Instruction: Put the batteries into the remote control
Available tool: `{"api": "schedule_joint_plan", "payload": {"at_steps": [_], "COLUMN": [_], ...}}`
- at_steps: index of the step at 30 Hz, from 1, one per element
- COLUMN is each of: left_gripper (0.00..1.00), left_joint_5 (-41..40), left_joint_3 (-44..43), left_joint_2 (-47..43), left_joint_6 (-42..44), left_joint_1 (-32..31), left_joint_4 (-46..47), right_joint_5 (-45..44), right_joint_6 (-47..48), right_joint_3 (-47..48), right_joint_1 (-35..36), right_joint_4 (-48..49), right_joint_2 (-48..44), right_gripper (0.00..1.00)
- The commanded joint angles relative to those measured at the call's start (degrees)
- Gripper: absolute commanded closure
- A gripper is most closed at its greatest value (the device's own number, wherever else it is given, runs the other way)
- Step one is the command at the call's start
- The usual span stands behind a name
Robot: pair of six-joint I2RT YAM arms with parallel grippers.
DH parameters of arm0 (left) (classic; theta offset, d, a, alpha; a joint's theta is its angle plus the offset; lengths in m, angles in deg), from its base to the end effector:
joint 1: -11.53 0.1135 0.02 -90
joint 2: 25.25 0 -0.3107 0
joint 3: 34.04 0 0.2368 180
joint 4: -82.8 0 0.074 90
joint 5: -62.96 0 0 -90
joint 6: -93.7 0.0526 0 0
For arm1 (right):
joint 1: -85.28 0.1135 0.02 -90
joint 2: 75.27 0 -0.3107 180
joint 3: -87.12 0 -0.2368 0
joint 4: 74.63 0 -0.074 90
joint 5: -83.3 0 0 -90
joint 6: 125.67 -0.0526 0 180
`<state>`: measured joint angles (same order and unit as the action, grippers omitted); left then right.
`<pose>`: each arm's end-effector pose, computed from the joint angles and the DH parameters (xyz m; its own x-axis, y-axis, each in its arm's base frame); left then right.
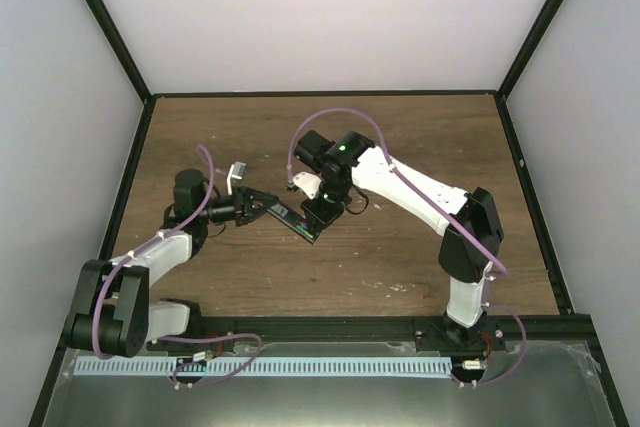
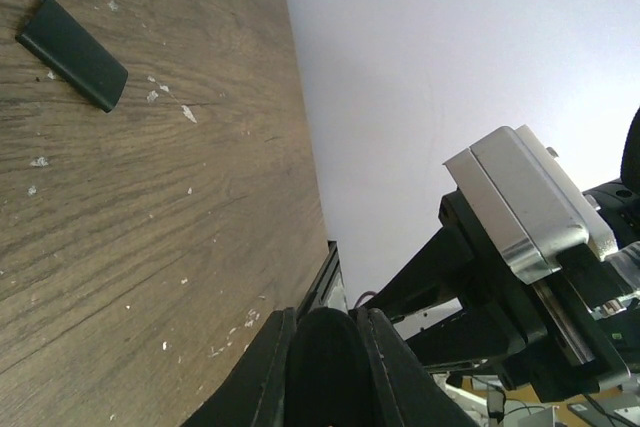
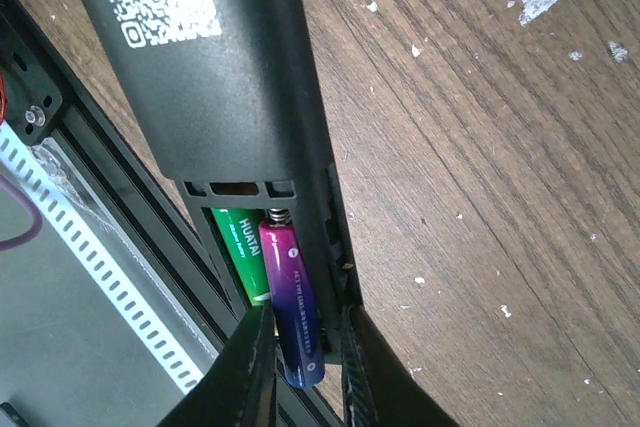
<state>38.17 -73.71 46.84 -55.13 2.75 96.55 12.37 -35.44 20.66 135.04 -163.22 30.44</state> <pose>0.2055 -0.0801 0.2514 -0.9458 -0.2169 -0.2417 0.2024 0.1883 -0.9610 0.2185 0.2848 0.3227 -0.6346 -0.7557 -0.1619 -0.7579 0.5675 0.3218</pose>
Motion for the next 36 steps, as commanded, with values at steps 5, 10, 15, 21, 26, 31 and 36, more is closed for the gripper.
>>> {"api": "schedule_joint_plan", "payload": {"at_steps": [5,10,15,21,26,31,36], "left_gripper": [1.0,1.0,1.0,1.0,1.0,1.0,1.0], "left_joint_5": [1.5,1.4,1.5,1.9,1.7,-0.9,-3.4], "left_joint_3": [0.3,0.2,-0.2,-1.2,-1.2,-0.7,-0.3], "left_joint_2": [-1.6,-1.7,-1.7,-1.4,-0.6,-1.3,-2.2], "left_joint_6": [-1.7,-1.8,-2.0,-3.0,-6.3,-9.9,-15.0], "left_joint_1": [-0.4,-0.5,-0.4,-0.4,-0.5,-0.3,-0.4], "left_joint_4": [3.7,3.8,3.9,5.0,9.2,12.3,17.4], "right_joint_5": [-0.3,0.0,-0.6,-2.0,3.5,13.8,24.7], "right_joint_6": [-0.4,-0.6,-1.6,-5.6,-10.3,-16.3,-23.9], "right_joint_3": [4.2,4.9,4.5,-2.5,-14.8,-27.6,-35.2], "right_joint_1": [0.5,0.5,0.5,-1.5,-7.8,-14.2,-17.1], "right_joint_4": [0.8,2.0,4.0,13.1,24.0,35.4,47.5], "right_joint_2": [-0.3,-1.7,-4.1,-12.3,-20.3,-27.1,-30.5], "right_gripper": [0.83,0.75,0.68,0.53,0.45,0.43,0.43]}}
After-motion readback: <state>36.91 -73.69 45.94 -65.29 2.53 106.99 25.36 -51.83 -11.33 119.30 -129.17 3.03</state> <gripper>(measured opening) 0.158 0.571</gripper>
